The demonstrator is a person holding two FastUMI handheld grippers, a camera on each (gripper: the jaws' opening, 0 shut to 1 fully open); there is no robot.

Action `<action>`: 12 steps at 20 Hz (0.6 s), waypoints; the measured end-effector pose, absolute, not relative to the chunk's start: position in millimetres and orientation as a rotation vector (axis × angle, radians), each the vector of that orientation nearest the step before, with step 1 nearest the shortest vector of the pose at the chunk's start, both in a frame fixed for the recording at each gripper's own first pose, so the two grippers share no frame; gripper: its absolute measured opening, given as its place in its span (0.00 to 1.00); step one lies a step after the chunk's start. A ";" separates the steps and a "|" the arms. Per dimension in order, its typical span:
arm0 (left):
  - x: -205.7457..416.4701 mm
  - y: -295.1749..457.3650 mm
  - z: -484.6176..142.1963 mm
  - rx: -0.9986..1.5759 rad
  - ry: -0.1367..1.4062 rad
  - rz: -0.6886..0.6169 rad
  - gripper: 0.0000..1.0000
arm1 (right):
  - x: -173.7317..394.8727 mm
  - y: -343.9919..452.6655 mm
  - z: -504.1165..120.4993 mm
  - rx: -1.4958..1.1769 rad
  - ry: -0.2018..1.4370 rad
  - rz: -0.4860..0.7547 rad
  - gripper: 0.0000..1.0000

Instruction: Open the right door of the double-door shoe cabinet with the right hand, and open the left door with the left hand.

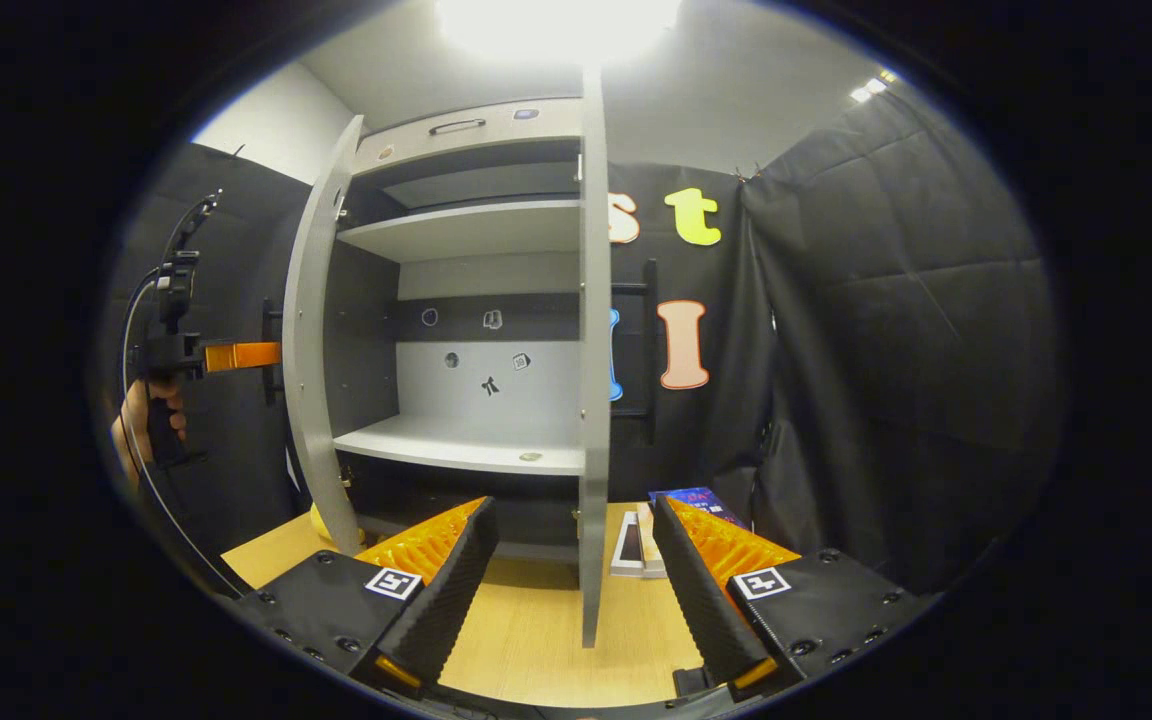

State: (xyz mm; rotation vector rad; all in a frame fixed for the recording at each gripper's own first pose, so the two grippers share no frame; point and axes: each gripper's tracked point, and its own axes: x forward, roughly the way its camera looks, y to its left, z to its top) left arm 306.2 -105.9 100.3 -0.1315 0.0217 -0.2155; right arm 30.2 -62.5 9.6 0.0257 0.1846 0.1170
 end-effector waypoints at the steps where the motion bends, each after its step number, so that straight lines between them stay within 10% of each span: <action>1: 306.8 -104.1 100.0 -0.124 0.021 -0.214 0.13 | 32.0 -56.3 9.0 0.024 0.188 0.127 0.96; 12: 299.1 -84.6 97.2 -0.092 -0.003 -0.156 0.12 | 43.5 -13.3 13.3 0.019 0.185 0.181 0.96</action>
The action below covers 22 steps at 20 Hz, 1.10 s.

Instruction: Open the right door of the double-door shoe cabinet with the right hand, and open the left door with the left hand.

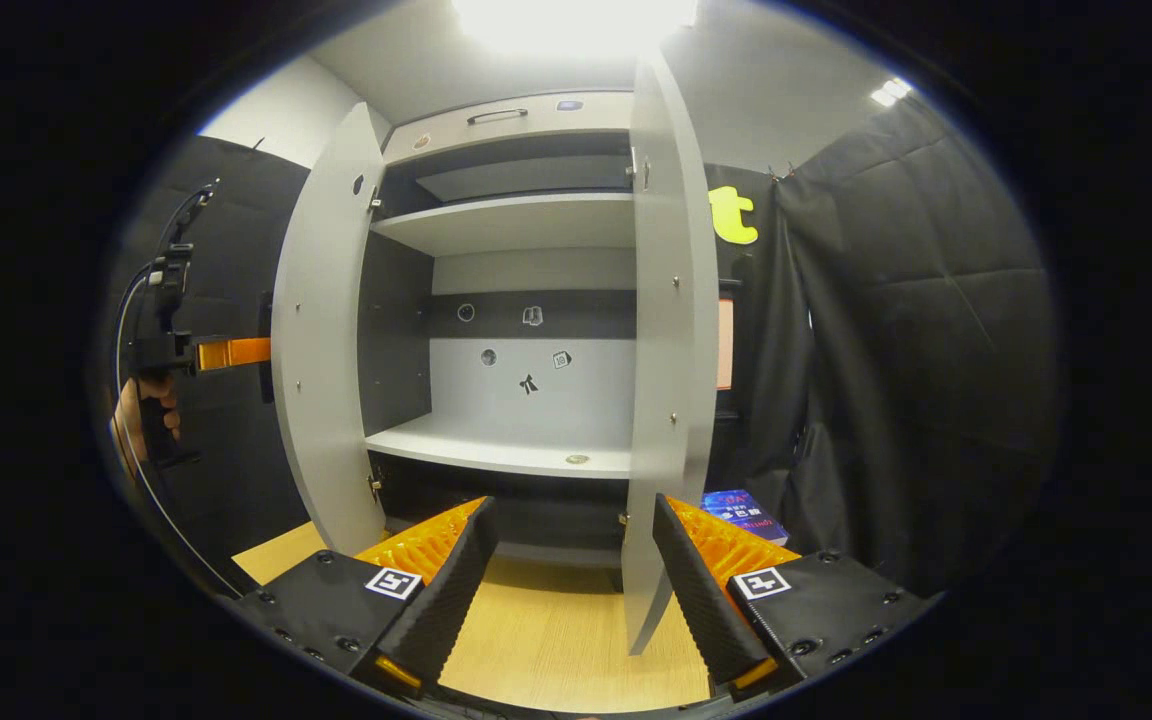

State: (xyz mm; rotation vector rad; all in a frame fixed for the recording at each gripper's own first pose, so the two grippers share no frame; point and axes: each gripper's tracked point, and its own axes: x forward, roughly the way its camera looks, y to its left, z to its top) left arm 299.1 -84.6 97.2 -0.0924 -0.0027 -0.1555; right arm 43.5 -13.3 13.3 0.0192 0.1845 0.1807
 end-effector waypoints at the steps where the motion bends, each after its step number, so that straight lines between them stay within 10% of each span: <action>1: 300.8 -83.8 98.0 -0.094 -0.010 -0.145 0.14 | 43.0 -10.4 14.3 0.016 0.183 0.184 0.96; 10: 312.3 -69.7 102.8 0.006 -0.054 0.027 0.06 | 42.6 10.7 20.0 -0.008 0.181 0.185 0.96; 22: 292.4 -85.2 99.6 -0.058 -0.057 -0.049 0.02 | 15.3 29.5 48.1 -0.042 0.119 0.128 0.96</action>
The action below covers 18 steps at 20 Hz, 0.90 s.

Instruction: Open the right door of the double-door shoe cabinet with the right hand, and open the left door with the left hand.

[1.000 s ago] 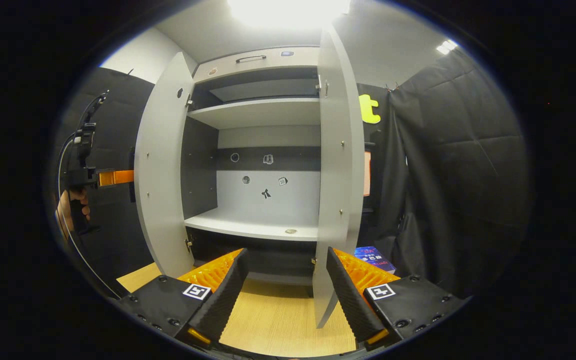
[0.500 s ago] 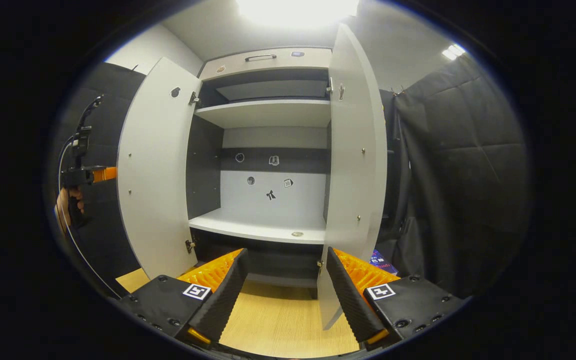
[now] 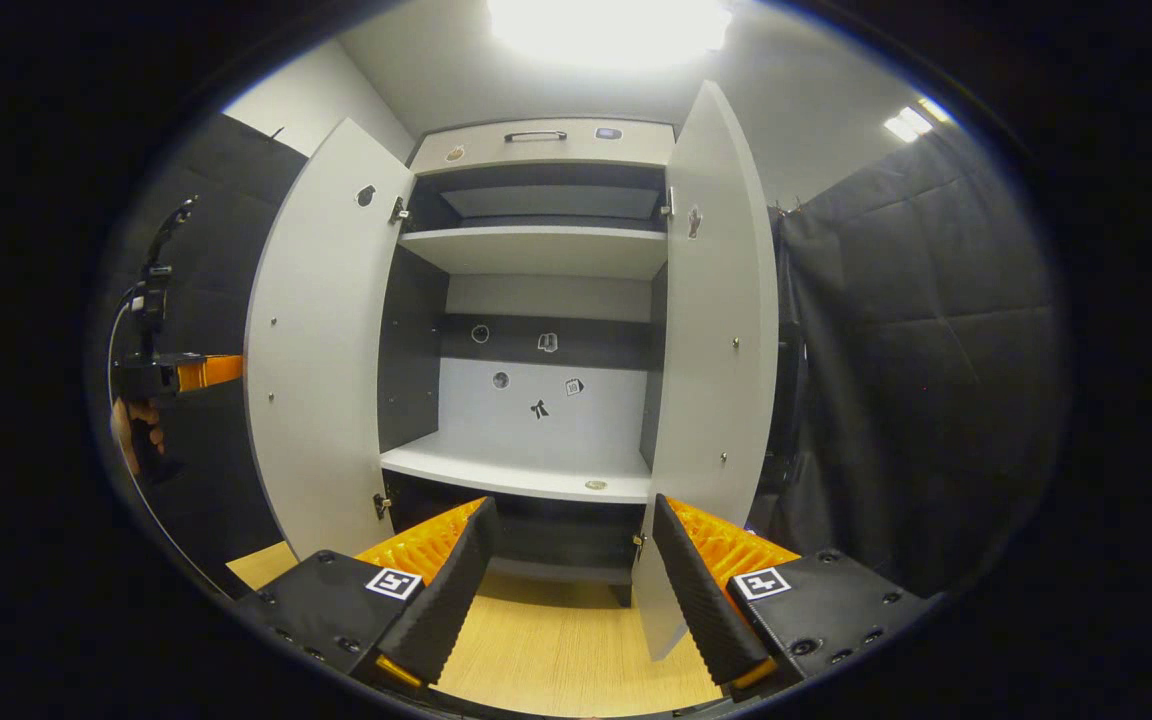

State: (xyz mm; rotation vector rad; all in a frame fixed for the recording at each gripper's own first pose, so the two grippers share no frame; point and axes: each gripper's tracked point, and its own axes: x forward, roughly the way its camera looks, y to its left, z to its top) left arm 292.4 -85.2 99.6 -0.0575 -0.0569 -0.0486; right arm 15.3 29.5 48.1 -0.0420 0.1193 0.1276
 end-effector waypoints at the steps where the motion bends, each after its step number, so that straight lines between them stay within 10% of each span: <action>1: 293.4 -84.8 99.0 -0.057 -0.056 -0.045 0.02 | 12.0 27.3 51.7 -0.042 0.110 0.124 0.97; 18: 276.6 -101.7 95.7 -0.029 0.011 -0.040 0.14 | -56.0 -32.5 53.7 -0.036 0.078 0.149 0.97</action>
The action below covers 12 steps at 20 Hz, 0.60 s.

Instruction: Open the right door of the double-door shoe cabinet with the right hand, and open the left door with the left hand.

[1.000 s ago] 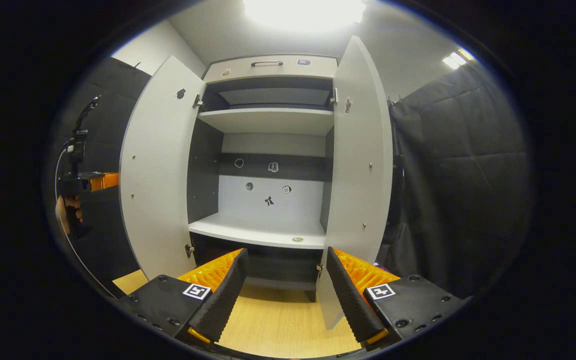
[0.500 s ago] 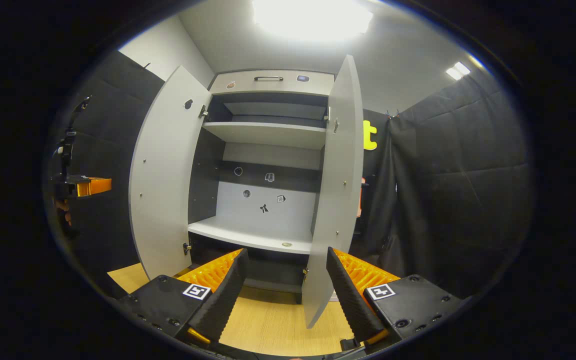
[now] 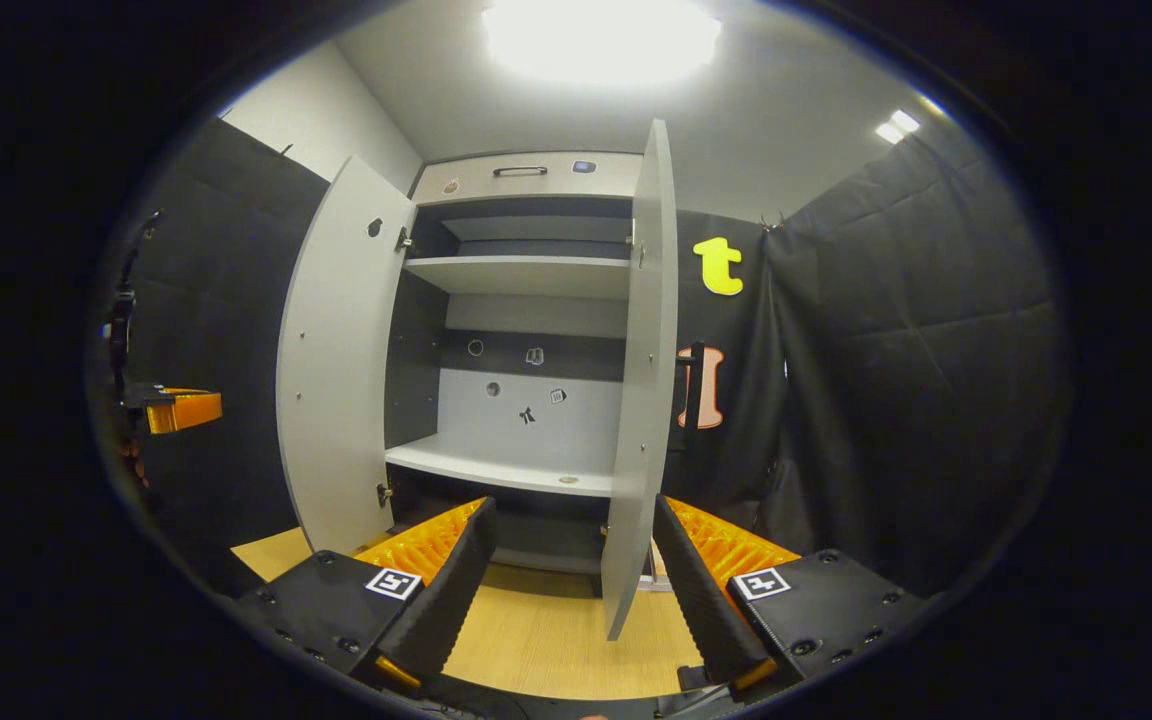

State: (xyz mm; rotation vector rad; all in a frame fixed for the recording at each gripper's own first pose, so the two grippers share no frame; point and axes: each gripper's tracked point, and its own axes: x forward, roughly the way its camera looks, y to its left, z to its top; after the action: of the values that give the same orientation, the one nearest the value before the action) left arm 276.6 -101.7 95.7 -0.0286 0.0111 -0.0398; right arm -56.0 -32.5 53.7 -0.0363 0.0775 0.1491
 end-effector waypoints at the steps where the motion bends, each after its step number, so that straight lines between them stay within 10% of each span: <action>1: 272.5 -103.7 92.7 -0.027 0.025 -0.044 0.17 | -57.5 -33.3 53.8 -0.032 0.078 0.151 0.97; 5: 263.6 -105.1 87.1 -0.022 0.046 -0.047 0.30 | -59.0 -42.3 56.6 -0.010 0.069 0.141 0.98; 8: 262.5 -103.9 84.2 -0.034 0.048 -0.027 0.83 | -57.8 -48.5 60.0 0.000 0.060 0.128 0.97; 12: 263.6 -97.6 89.7 -0.059 0.020 0.008 0.83 | -58.2 -50.7 64.5 0.008 0.045 0.121 0.97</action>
State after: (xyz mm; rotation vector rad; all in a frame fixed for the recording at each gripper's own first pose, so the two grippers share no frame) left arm 263.6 -97.6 89.7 -0.0592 0.0200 0.0076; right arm -58.2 -50.7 64.5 0.0076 0.0450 0.1206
